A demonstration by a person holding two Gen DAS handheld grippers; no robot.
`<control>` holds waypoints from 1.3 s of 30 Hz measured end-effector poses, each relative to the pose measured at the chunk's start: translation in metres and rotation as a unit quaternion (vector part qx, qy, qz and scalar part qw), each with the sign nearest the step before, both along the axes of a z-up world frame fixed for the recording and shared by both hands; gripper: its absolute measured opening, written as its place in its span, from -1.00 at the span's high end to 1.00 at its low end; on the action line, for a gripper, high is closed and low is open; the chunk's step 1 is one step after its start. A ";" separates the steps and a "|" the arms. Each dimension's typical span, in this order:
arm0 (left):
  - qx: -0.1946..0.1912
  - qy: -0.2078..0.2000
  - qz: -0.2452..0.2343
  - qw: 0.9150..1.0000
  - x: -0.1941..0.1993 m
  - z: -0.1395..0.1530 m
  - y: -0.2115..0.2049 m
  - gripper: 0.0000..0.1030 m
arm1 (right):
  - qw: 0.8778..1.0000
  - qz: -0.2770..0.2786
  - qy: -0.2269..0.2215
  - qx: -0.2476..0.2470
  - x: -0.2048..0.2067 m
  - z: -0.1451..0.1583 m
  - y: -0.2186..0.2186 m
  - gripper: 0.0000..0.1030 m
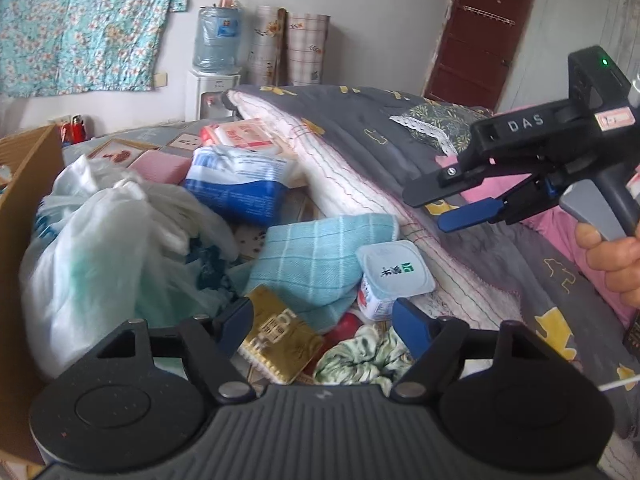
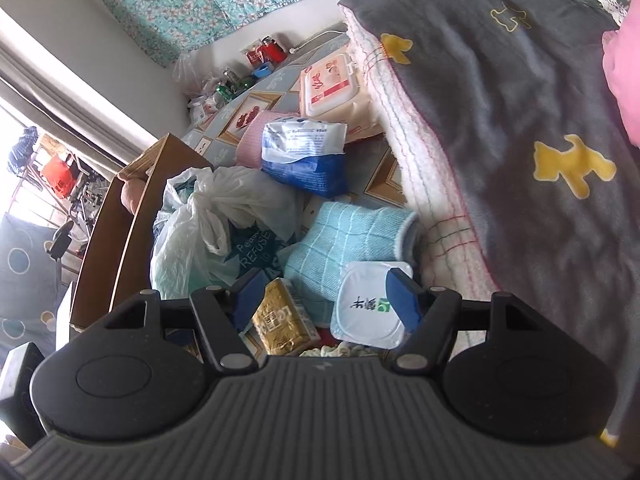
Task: Organize soft objects
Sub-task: 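Move the right gripper over the bed toward the white-and-teal wet wipes pack, then close the right gripper on the white-and-teal wet wipes pack and lift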
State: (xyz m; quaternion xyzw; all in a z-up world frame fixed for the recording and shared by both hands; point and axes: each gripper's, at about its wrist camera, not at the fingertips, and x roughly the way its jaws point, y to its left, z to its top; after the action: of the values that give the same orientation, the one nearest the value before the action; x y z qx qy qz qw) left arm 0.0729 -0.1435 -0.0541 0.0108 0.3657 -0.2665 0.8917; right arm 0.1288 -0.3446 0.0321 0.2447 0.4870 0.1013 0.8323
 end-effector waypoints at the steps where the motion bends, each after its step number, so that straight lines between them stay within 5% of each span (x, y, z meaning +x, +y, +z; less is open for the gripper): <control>1: 0.005 -0.004 0.000 1.000 0.001 -0.001 -0.004 -0.50 | 1.000 0.000 0.000 0.000 0.003 -0.001 -0.001 -0.30; 7: 0.024 -0.007 0.010 1.000 0.013 -0.008 -0.019 -0.25 | 1.000 0.018 0.000 -0.004 0.029 -0.004 -0.002 -0.29; 15: -0.027 0.015 0.080 0.996 0.069 0.002 -0.009 -0.14 | 0.998 0.049 -0.031 0.009 0.117 -0.001 0.014 -0.27; 25: -0.034 0.031 0.128 0.991 0.120 -0.005 0.008 0.13 | 0.999 0.044 0.013 -0.016 0.236 -0.061 0.036 0.05; 33: -0.056 0.041 0.128 0.989 0.129 -0.006 0.023 0.08 | 0.991 0.093 0.057 0.082 0.223 -0.072 0.047 0.02; 39: -0.060 0.040 0.119 0.990 0.137 -0.003 0.014 -0.30 | 0.980 0.112 0.072 0.145 0.212 -0.075 0.057 0.02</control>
State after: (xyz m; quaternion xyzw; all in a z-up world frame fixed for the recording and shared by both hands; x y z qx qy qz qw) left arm 0.2099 -0.1298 -0.0572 -0.0971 0.3830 -0.1797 0.9009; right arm 0.3407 -0.2876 -0.0432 0.3132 0.5503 0.2457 0.7340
